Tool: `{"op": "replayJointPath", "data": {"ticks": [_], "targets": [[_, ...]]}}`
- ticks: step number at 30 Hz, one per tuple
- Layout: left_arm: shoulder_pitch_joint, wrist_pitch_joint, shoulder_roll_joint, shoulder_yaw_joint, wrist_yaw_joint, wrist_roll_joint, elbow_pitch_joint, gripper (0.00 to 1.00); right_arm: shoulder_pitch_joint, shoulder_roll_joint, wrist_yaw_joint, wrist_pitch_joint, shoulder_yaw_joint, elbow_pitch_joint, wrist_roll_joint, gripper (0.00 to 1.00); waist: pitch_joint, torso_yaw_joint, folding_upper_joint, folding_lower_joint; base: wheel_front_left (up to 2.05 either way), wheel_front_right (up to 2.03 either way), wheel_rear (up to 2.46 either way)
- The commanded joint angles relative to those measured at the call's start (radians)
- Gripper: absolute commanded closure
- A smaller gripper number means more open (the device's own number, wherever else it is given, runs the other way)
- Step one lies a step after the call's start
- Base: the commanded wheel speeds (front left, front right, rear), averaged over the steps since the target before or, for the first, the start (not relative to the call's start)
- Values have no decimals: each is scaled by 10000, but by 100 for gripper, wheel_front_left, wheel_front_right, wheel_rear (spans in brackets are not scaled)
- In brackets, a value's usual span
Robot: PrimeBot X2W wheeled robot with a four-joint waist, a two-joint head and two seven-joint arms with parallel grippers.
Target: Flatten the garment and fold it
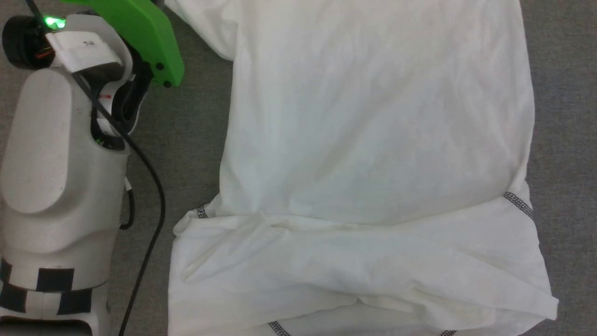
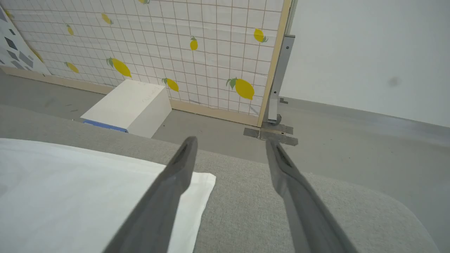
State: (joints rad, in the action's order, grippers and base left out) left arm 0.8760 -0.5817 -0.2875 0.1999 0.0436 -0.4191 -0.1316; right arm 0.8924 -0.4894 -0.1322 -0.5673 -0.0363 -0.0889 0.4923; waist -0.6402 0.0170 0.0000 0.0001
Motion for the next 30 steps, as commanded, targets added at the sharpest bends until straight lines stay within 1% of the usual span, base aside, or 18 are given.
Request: {"op": "replayJointPath", "data": {"ticks": [1, 3, 5, 10, 15, 21, 22, 23, 24, 27, 30], "targets": [[219, 113, 106, 82, -73, 39, -70, 100, 466, 176, 15, -340, 41, 484, -97, 0, -298, 353, 0, -1, 0, 0, 0], [343, 230, 252, 221, -130, 47, -136, 100, 1061, 376, 15, -983, 109, 1286, -313, 0, -443, 557, 0, -1, 0, 0, 0], [463, 326, 405, 355, -179, 46, -202, 100, 1557, 636, 15, -1393, 16, 1931, -594, 0, -588, 761, 0, -1, 0, 0, 0], [742, 433, 646, 696, -345, 80, -286, 100, 2179, 1153, 15, -2576, -259, 3194, -1391, 0, -946, 1137, 0, -1, 0, 0, 0], [906, 516, 827, 883, -406, 61, -268, 100, 2342, 1386, 15, -3284, -602, 3710, -2035, 0, -1204, 1364, 0, -1, 0, 0, 0], [996, 535, 917, 1028, -436, 33, -312, 100, 2384, 1615, 15, -3332, -1036, 3823, -2361, 0, -1449, 1517, 0, -1, 0, 0, 0], [994, 549, 913, 1037, -438, 28, -320, 100, 2380, 1649, 15, -3325, -1083, 3833, -2387, 26, -1471, 1524, 0, -1, 0, 0, 0], [995, 562, 905, 1035, -435, 23, -327, 100, 2382, 1680, 15, -3314, -1129, 3841, -2404, 56, -1486, 1524, 0, -1, 0, 0, 0], [1001, 582, 891, 1027, -428, 19, -337, 100, 2390, 1709, 15, -3282, -1169, 3841, -2433, 100, -1500, 1520, 0, -1, 0, 0, 0], [1037, 648, 837, 984, -379, 34, -376, 100, 2436, 1727, 15, -3201, -1260, 3851, -2506, 100, -1498, 1470, 0, -1, 0, 0, 0], [1140, 873, 777, 877, -303, 76, -389, 100, 2527, 1731, 15, -2875, -1327, 3802, -2446, 100, -1393, 1353, 0, -1, 0, 0, 0]]}}
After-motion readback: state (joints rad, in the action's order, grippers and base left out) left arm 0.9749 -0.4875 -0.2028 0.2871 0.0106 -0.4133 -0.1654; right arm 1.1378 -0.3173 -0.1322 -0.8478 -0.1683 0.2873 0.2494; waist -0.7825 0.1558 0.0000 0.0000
